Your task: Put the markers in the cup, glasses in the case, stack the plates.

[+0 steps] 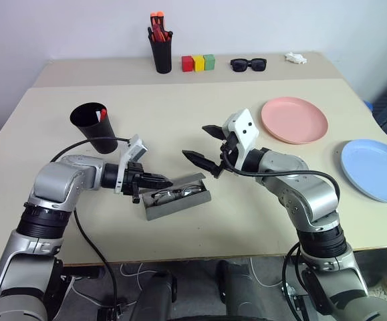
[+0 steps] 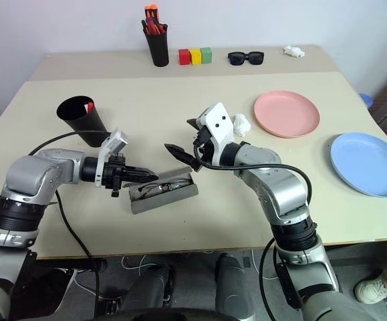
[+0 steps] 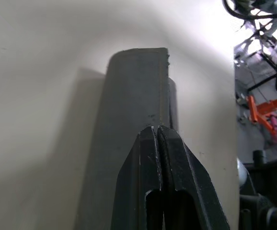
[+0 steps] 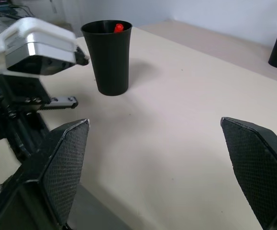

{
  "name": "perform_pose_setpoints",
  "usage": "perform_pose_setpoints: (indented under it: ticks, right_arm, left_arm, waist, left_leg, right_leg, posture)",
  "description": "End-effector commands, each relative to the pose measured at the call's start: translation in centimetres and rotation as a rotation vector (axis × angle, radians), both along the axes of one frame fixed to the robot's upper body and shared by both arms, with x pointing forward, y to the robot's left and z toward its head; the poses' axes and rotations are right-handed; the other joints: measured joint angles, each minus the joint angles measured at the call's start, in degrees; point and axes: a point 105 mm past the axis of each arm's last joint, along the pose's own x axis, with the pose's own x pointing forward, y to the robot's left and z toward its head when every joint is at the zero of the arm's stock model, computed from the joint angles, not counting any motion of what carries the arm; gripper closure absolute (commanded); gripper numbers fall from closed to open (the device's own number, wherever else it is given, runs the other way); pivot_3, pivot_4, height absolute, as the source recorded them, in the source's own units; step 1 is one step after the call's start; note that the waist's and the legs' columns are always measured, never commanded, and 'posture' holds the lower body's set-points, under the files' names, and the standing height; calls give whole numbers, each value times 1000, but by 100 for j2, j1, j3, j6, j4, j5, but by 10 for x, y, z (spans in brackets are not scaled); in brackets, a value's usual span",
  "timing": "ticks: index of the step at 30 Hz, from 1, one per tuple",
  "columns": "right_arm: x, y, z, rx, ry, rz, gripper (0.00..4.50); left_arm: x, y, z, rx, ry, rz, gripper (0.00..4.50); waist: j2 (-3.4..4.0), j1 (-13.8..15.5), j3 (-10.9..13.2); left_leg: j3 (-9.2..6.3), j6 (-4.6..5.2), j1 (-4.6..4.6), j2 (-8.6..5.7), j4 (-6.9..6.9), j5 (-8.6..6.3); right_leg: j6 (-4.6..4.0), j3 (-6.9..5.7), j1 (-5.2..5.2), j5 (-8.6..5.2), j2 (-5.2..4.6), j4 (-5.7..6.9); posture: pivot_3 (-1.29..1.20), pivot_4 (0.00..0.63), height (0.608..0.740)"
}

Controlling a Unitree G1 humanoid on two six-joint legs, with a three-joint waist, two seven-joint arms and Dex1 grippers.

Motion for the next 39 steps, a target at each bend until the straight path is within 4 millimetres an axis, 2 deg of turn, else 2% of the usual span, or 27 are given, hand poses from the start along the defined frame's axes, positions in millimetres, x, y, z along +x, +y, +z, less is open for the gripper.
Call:
perform_pose_setpoints:
  ticks: [1,6,9,14,16,18,19,20,25,28,32,37,39]
  right_arm:
    - [1,-3,15,15,-67,-15,0]
    - [3,-3,15,12,-74,-25,0]
    - [4,-4,15,9,-79,-32,0]
    - [6,-5,16,4,-90,-45,0]
    - [6,-6,18,7,-92,-46,0]
    - [7,-7,17,5,-92,-49,0]
    - [7,-7,17,4,-92,-49,0]
    - [7,-7,17,4,-92,-49,0]
    - [9,-5,18,5,-98,-50,0]
    - [9,-6,18,1,-101,-52,0]
    - [9,-7,16,-4,-96,-56,0]
    - [11,-7,16,-3,-96,-60,0]
    - [12,-7,17,-2,-98,-66,0]
  left_arm:
    - [-7,-5,4,-9,-22,-27,4470]
    - [-17,-14,5,-33,-15,-68,4470]
    - [-24,-19,-3,-21,-4,-85,4470]
    - [-25,-24,-3,-52,-38,-69,4470]
    - [-22,-25,7,-103,-79,-69,4470]
    - [-9,-25,30,-193,-115,-20,4470]
    - [-8,-24,34,-199,-108,-14,4470]
    - [-8,-23,32,-178,-103,-16,4470]
    - [-26,-22,0,-99,-1,-61,4470]
    - [-21,-27,5,-153,-37,-32,4470]
    - [-2,-20,19,-172,-97,44,4470]
    - [-5,-20,7,-136,-90,26,4470]
    - [-13,-25,-6,-101,-78,4,4470]
  waist:
    - [0,-4,0]
    - [0,-5,0]
    - [0,-5,0]
    - [0,0,0]
    - [0,8,0]
    - [0,24,0]
    - [-2,30,1]
    - [-1,27,0]
    - [2,-30,-1]
    - [1,2,0]
    - [0,82,0]
    - [4,109,-1]
    - [4,117,-1]
  left_leg:
    - [0,0,0,0,0,0]
    - [0,0,0,0,0,0]
    - [0,0,0,0,0,0]
    - [0,0,0,0,0,0]
    - [0,0,0,0,0,0]
    - [0,0,1,0,0,0]
    - [-1,0,0,0,1,0]
    - [-2,0,-1,0,3,0]
    - [8,0,8,0,-13,0]
    - [7,0,6,0,-17,0]
    - [2,-2,3,0,0,1]
    - [9,-2,6,0,-3,1]
    - [9,-2,5,0,-3,1]
  right_leg:
    - [0,0,0,0,0,0]
    - [0,0,-1,0,0,0]
    - [0,1,0,0,0,-1]
    - [0,1,0,0,0,0]
    - [-1,1,0,0,0,0]
    - [-1,1,0,0,0,-1]
    - [-1,1,0,0,0,-1]
    - [-1,0,0,0,0,-1]
    - [-1,8,-2,0,0,-2]
    - [-2,9,-4,-1,0,-3]
    - [-1,6,2,0,0,-3]
    - [-2,9,1,0,1,-4]
    - [-2,9,0,0,0,-4]
  posture:
    - [0,150,740]
    - [0,150,740]
    - [0,150,740]
    - [0,150,740]
    - [0,150,740]
    - [0,150,740]
    - [0,150,740]
    - [0,150,740]
    - [0,150,740]
    - [0,150,740]
    - [0,150,740]
    - [0,150,740]
    - [0,150,740]
